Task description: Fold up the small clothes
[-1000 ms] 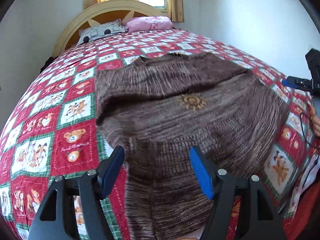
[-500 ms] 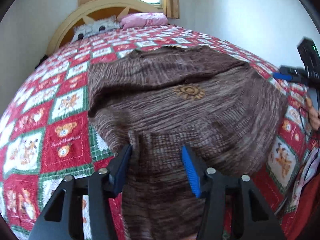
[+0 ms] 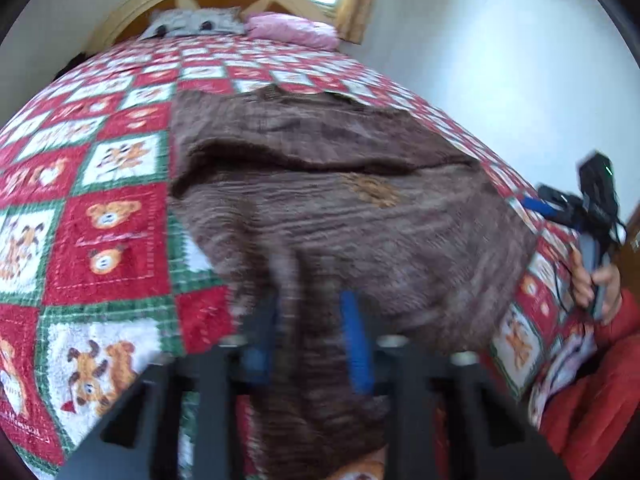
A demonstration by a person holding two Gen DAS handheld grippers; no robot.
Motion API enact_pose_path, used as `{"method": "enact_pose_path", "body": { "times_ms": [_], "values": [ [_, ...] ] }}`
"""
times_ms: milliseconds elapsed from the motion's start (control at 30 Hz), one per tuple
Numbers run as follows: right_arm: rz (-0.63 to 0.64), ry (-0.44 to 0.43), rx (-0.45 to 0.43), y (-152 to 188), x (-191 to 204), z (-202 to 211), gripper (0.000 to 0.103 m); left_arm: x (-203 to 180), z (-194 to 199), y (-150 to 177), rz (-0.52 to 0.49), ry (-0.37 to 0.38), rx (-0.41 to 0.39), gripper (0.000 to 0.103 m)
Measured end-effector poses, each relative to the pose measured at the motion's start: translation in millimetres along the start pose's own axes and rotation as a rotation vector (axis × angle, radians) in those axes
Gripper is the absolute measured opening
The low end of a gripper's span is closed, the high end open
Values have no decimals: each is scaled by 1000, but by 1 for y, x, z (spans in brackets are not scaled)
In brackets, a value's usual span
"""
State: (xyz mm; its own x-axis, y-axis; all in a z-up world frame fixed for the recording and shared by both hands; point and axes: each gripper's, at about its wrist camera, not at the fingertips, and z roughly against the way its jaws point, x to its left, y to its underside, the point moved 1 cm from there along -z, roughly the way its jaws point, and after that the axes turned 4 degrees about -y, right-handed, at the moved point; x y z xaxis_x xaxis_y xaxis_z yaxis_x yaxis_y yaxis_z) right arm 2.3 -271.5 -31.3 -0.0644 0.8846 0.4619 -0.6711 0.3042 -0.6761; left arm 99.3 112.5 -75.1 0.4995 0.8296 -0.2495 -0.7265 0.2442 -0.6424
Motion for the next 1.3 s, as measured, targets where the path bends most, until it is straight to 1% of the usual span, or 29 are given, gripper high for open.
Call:
{"method": "enact_pose_path", "body": {
  "times_ms": [67,100,200,267,300,367,433,467,500,533,600,633,667,700,733,800,833,867,900,933,1067,1200,1300],
  "values": [
    [17,17,-2,0,0,3,81,8,-1,-1,63,43,0,16],
    [37,41,-3,0,-1,5,81,9,0,1,82,51,-2,15],
    [94,122,10,-2,-4,8,81,3,4,4,56,28,-16,13],
    [170,186,41,-4,-3,7,81,-1,8,7,45,26,-28,13],
    [203,201,54,-4,-1,5,81,-2,10,8,46,19,-34,13],
    [238,177,80,-4,0,1,81,-3,7,8,48,0,-40,13],
    [265,175,106,-5,1,-10,81,-3,2,6,56,-7,-36,17],
    [283,189,117,-6,2,-17,81,-3,0,4,66,-1,-36,18],
    [301,203,125,-7,2,-24,81,-3,-2,2,79,10,-34,21],
    [317,200,130,-10,3,-30,81,-2,-3,0,93,23,-30,26],
    [339,185,138,-15,5,-42,81,-1,-4,-2,109,34,-30,29],
    [357,185,150,-16,6,-49,73,-1,-5,-2,114,34,-32,29],
    [381,188,169,-17,8,-58,58,0,-6,-3,117,33,-33,29],
    [412,203,198,-16,9,-68,51,0,-6,-3,123,34,-35,29],
    [439,238,219,-13,11,-77,49,0,-7,-4,129,33,-36,29],
    [461,248,212,-13,13,-80,48,-2,-7,-3,120,17,-39,26],
    [460,245,214,-12,15,-79,35,-3,-6,-2,111,4,-41,19],
    [464,241,215,-12,17,-76,8,-5,-6,-1,103,-9,-42,15],
    [467,240,211,-10,19,-71,8,-6,-5,0,95,-13,-43,10],
    [467,244,201,-9,21,-68,8,-7,-3,1,90,-14,-50,8],
    [443,219,119,-10,33,-40,8,-11,10,0,93,-44,-107,8],
    [405,180,22,-27,44,-12,8,-9,24,-8,136,-44,-168,7],
    [415,183,-18,-40,52,-8,8,-8,30,-20,149,-66,-205,7]
  ]
}}
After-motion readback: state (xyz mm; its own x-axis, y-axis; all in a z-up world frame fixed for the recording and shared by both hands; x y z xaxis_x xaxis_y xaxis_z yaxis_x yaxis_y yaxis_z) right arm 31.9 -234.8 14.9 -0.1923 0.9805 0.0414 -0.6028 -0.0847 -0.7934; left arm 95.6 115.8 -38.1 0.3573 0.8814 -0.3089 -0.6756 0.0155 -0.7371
